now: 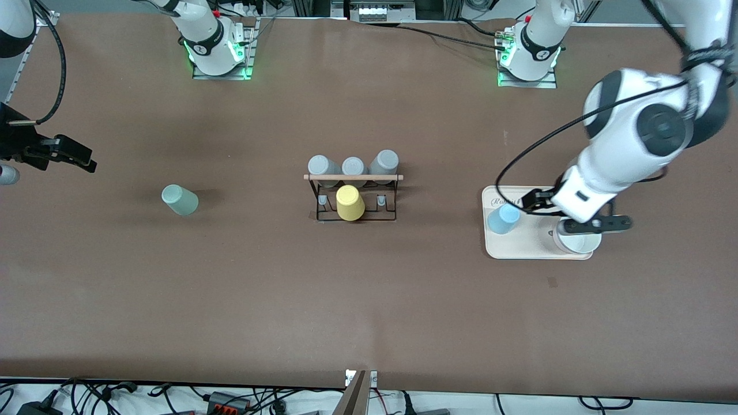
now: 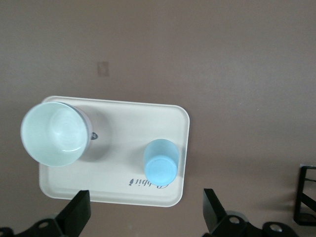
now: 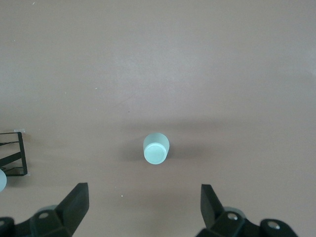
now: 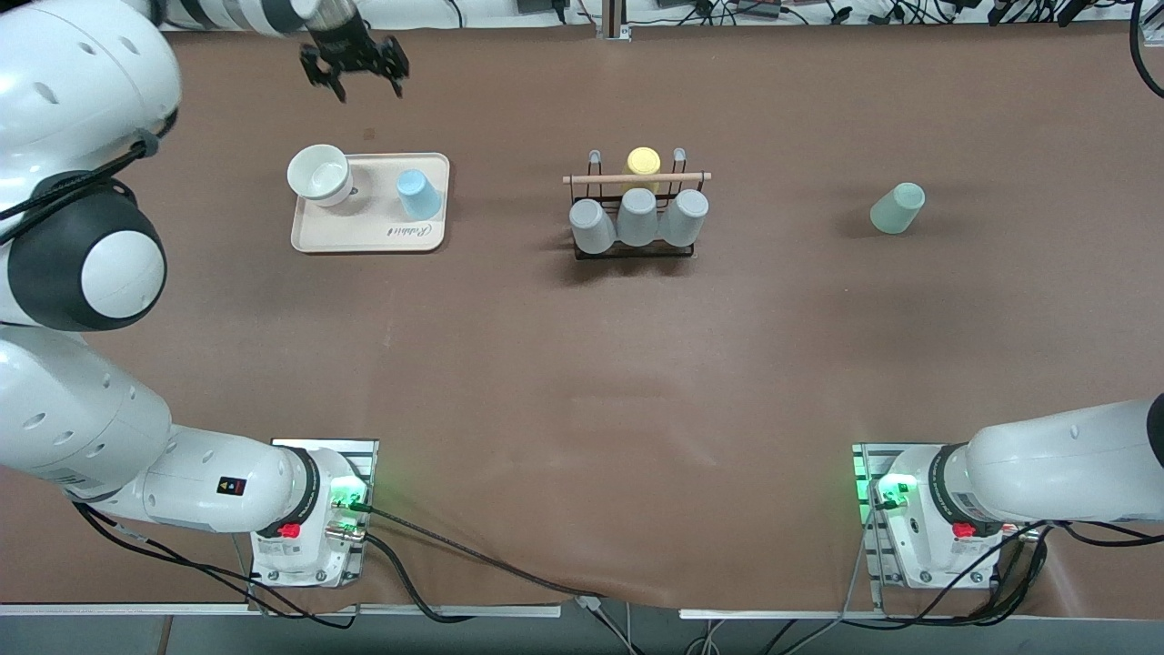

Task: Hang scattered cups on rack with three cups
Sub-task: 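Move the left gripper down to the light blue cup on the tray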

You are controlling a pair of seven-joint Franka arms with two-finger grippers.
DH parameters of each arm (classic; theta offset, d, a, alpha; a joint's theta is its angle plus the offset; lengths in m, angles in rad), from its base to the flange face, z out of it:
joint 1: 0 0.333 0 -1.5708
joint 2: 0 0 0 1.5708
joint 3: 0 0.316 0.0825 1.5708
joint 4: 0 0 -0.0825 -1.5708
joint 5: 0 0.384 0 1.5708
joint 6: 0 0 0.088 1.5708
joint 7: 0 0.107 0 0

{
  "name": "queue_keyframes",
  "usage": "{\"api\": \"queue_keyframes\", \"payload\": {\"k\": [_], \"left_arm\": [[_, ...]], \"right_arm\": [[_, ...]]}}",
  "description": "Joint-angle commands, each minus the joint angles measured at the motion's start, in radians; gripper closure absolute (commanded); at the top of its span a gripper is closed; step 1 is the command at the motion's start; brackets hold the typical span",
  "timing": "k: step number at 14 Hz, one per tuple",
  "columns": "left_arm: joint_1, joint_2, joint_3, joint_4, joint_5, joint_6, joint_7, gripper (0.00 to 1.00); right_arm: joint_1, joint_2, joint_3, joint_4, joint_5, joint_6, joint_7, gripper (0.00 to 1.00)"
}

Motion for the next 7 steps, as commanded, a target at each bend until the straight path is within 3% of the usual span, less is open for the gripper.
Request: {"api": "queue_keyframes", "payload": {"k": [1,4,7], "left_arm": [[-0.020,0.023,0.001,-0.076,-0.006,0.083,-0.036,0.00],[-0.023,0.040,0.001,-0.182,0.000,0.221,-0.065,0.00],[-0.028,0.086,0.002,-0.226,0.002,0.297,-0.084,0.00]], "right_arm": [[-0.003,0.002,0.005,-0.003,0.003,0.010,-0.012,0.00],[-0.004,0.005,0.005,-0.003,0.003,0.008,-0.012,0.00],[-0.004,0.005,0.005,-0.003,0.005,0.006,-0.011,0.00]]}}
